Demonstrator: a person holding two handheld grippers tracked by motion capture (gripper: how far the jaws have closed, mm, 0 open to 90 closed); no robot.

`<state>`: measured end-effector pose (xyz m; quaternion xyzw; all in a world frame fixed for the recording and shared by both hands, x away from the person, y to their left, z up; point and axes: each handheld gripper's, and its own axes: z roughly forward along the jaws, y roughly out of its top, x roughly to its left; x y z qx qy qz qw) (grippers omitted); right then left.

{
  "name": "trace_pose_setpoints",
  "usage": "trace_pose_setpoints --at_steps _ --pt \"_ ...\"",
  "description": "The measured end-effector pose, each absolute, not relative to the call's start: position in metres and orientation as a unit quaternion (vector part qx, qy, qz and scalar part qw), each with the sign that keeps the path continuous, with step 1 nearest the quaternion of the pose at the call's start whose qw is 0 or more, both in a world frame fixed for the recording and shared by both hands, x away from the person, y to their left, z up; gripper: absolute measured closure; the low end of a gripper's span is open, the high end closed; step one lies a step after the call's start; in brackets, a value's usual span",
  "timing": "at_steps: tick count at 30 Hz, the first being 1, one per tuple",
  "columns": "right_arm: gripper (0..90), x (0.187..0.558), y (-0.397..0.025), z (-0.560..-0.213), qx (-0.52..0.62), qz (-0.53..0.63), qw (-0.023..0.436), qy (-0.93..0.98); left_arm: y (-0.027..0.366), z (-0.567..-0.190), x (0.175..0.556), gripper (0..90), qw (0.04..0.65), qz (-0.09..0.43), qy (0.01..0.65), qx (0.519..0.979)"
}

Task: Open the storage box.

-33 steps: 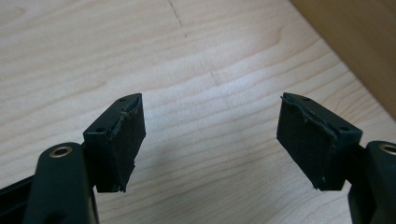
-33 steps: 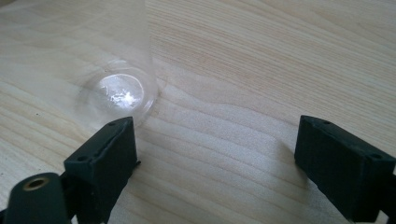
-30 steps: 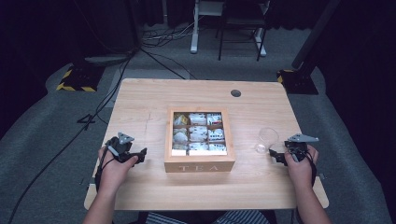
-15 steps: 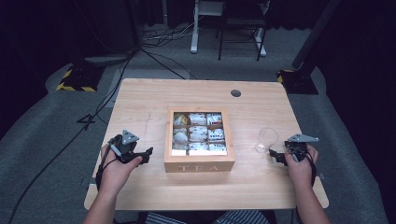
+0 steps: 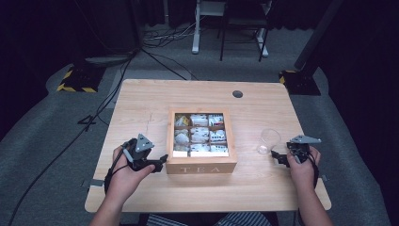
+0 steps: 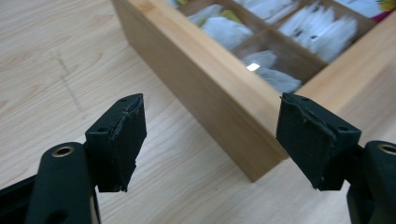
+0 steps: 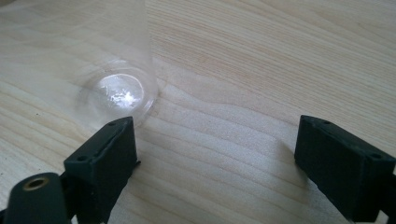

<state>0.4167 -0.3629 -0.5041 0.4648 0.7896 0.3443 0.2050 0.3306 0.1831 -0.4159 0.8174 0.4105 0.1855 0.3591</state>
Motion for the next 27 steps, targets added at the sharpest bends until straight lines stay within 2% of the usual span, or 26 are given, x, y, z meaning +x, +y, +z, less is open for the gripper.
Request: trace_pose_setpoints --at_steps 7,12,27 --pt "13.1 0.417 -0.363 -0.504 0.465 0.344 0.205 0.79 0.169 -0.415 0.325 23.7 0.371 0.17 0.393 0.824" --pt "13.1 0.417 -0.363 -0.504 0.465 0.344 0.205 0.79 0.159 -0.427 0.327 24.1 0.371 0.127 0.396 0.83" --pt "13.1 0.417 -0.363 -0.504 0.465 0.344 0.205 0.789 0.151 -0.442 0.331 20.8 0.349 0.127 0.387 0.844"
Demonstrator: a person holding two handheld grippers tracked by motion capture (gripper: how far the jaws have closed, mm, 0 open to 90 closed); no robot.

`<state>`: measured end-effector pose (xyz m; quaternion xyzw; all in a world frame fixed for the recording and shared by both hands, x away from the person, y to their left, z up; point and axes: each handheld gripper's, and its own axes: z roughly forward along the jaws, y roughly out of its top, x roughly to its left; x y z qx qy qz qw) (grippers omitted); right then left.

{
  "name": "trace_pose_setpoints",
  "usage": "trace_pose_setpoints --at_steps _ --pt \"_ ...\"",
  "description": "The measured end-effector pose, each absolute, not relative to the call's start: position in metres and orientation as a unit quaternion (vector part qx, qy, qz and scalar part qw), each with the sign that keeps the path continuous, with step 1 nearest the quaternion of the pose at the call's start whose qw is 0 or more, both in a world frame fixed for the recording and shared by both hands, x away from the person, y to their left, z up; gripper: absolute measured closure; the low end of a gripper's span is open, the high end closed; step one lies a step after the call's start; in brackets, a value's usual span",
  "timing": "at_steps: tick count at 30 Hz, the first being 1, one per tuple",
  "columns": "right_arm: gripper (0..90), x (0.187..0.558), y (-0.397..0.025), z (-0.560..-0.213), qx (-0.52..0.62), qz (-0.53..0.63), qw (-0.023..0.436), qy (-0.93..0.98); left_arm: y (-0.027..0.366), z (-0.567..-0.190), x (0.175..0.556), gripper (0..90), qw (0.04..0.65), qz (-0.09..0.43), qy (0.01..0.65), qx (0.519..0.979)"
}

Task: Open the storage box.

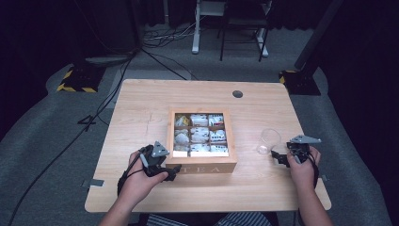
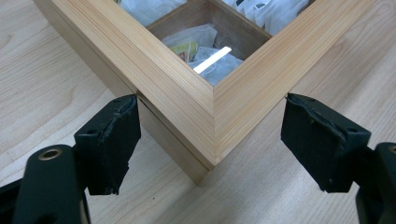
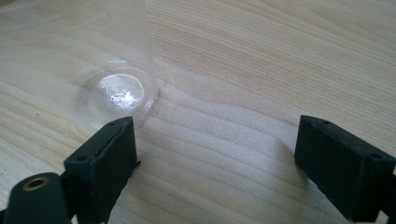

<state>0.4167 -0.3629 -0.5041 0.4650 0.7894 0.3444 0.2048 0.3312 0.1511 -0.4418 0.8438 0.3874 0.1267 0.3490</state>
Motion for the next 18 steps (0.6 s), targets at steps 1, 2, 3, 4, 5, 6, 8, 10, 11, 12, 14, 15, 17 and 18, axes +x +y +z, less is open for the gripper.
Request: trace_pose_setpoints --at_steps 1,2,3,4,5,6,8,10,11,12,14,15,17,18 --pt "13.1 0.4167 -0.3629 -0.5041 0.465 0.344 0.205 0.789 0.1512 -0.4429 0.3317 20.5 0.348 0.125 0.388 0.844" --pt "13.1 0.4167 -0.3629 -0.5041 0.465 0.344 0.205 0.789 0.1512 -0.4429 0.3317 20.8 0.348 0.125 0.388 0.844" --pt "13.1 0.4167 -0.3629 -0.5041 0.465 0.344 0.205 0.789 0.1517 -0.4447 0.3323 21.8 0.347 0.127 0.388 0.845" --pt "13.1 0.4167 -0.3629 -0.5041 0.465 0.344 0.205 0.789 0.1517 -0.4452 0.3325 21.5 0.348 0.124 0.39 0.844" --pt "13.1 0.4168 -0.3629 -0.5041 0.465 0.344 0.205 0.789 0.1519 -0.4451 0.3326 21.5 0.347 0.124 0.389 0.844" --pt "13.1 0.4167 -0.3629 -0.5041 0.465 0.344 0.205 0.789 0.1519 -0.4446 0.3324 21.6 0.347 0.123 0.39 0.844" --pt "13.1 0.4168 -0.3629 -0.5041 0.465 0.345 0.205 0.789 0.152 -0.4442 0.3322 22.4 0.347 0.123 0.391 0.844" --pt "13.1 0.4168 -0.3629 -0.5041 0.465 0.344 0.205 0.789 0.1519 -0.4437 0.3319 22.6 0.345 0.124 0.39 0.844" --pt "13.1 0.4168 -0.3629 -0.5041 0.465 0.344 0.205 0.789 0.1514 -0.4438 0.3317 22.6 0.346 0.126 0.39 0.844" --pt "13.1 0.4168 -0.3629 -0.5041 0.465 0.344 0.205 0.789 0.1503 -0.4427 0.3309 22.8 0.342 0.133 0.388 0.845" --pt "13.1 0.4168 -0.3629 -0.5041 0.465 0.344 0.205 0.789 0.149 -0.4406 0.3299 23.5 0.337 0.145 0.38 0.849" --pt "13.1 0.4167 -0.3629 -0.5041 0.465 0.344 0.205 0.789 0.1489 -0.44 0.3297 24.7 0.338 0.144 0.382 0.848" --pt "13.1 0.4168 -0.3629 -0.5041 0.465 0.344 0.205 0.789 0.1492 -0.4396 0.3299 25.6 0.337 0.145 0.381 0.849" --pt "13.1 0.4168 -0.3628 -0.5041 0.465 0.344 0.205 0.789 0.1494 -0.4393 0.3298 25.8 0.338 0.144 0.381 0.849"
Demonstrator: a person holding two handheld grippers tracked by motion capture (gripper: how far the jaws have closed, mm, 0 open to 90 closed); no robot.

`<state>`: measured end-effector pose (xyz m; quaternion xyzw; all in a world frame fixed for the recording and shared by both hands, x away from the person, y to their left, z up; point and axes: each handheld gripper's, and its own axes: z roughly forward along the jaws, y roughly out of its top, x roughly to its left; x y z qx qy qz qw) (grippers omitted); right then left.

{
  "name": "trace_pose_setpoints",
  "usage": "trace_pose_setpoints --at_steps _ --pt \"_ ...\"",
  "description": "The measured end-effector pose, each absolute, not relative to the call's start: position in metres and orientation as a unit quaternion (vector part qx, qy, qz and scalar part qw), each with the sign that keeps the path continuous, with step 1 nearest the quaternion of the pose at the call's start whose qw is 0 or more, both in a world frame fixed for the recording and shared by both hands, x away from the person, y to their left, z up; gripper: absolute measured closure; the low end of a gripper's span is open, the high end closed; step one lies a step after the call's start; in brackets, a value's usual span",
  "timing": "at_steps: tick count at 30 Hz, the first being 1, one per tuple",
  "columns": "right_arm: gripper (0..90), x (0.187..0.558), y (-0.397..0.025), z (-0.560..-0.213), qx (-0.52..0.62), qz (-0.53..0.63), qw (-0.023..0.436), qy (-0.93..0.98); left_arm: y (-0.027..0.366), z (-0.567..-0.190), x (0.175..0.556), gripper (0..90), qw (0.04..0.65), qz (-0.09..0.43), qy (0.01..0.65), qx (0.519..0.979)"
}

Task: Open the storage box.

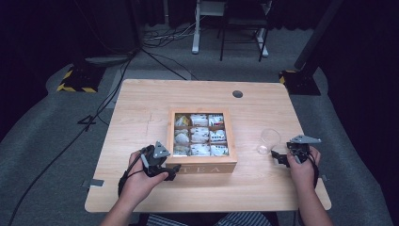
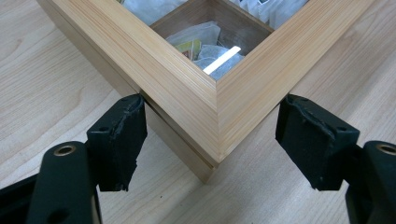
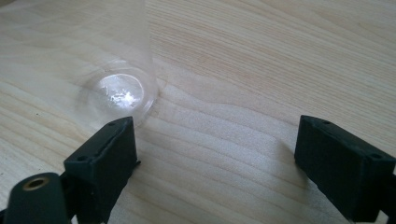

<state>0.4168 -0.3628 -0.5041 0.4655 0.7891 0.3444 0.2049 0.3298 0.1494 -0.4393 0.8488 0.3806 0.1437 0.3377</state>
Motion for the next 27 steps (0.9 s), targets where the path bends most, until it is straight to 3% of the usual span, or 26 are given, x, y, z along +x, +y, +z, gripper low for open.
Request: trace_pose_setpoints --at_steps 14,27 --pt "13.1 0.417 -0.363 -0.504 0.465 0.344 0.205 0.789 0.155 -0.423 0.327 35.9 0.367 0.18 0.38 0.83" --pt "13.0 0.417 -0.363 -0.504 0.465 0.344 0.205 0.789 0.153 -0.405 0.33 29.9 0.386 0.224 0.362 0.818"
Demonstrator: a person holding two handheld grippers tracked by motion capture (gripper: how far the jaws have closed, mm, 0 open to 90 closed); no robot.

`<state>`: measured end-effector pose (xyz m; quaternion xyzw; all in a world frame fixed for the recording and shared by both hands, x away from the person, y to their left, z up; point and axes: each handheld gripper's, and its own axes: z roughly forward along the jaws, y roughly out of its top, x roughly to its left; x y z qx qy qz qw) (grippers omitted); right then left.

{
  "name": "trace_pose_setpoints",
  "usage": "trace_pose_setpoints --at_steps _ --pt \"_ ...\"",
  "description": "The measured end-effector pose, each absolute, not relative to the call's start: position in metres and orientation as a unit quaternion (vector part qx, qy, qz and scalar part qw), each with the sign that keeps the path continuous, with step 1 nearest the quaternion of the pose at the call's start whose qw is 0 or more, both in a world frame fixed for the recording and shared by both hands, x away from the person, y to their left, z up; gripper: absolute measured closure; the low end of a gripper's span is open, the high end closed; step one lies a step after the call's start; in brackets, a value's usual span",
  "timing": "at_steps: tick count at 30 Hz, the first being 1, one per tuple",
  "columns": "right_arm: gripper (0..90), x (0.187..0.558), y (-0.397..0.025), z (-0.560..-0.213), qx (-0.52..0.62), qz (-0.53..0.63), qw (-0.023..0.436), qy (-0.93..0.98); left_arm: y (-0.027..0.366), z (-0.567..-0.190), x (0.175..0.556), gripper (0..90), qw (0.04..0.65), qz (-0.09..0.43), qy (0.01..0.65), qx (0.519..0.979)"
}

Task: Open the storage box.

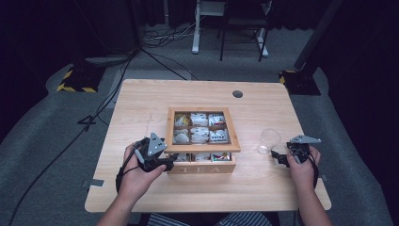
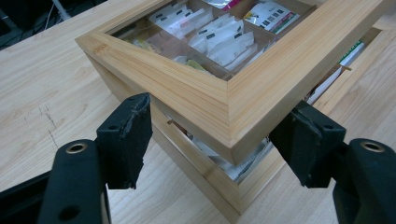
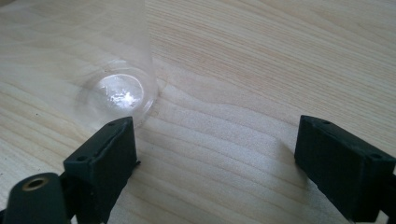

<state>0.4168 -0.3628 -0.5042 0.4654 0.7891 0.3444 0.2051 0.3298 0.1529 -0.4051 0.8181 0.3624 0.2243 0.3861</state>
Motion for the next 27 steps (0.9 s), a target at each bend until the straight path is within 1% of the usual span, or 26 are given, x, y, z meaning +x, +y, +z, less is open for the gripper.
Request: trace_pose_setpoints --at_steps 3,7,13,18,22,24,26,27 --pt "13.0 0.417 -0.363 -0.504 0.465 0.344 0.205 0.789 0.152 -0.404 0.333 28.1 0.387 0.223 0.363 0.818" --pt "13.0 0.417 -0.363 -0.504 0.465 0.344 0.205 0.789 0.152 -0.397 0.336 28.2 0.395 0.246 0.349 0.813" --pt "13.0 0.417 -0.363 -0.504 0.465 0.344 0.205 0.789 0.15 -0.392 0.338 28.1 0.396 0.257 0.338 0.814" --pt "13.0 0.417 -0.363 -0.504 0.465 0.344 0.205 0.789 0.15 -0.386 0.342 27.9 0.39 0.249 0.337 0.82" --pt "13.0 0.417 -0.363 -0.504 0.466 0.344 0.204 0.789 0.151 -0.377 0.346 28.8 0.396 0.246 0.34 0.817" --pt "13.0 0.417 -0.363 -0.504 0.465 0.344 0.203 0.79 0.151 -0.369 0.348 31.9 0.402 0.254 0.341 0.811" --pt "13.0 0.417 -0.363 -0.504 0.465 0.344 0.203 0.79 0.152 -0.367 0.349 32.6 0.403 0.255 0.341 0.81" --pt "13.0 0.417 -0.363 -0.504 0.465 0.344 0.203 0.79 0.152 -0.364 0.352 34.9 0.405 0.26 0.344 0.806"
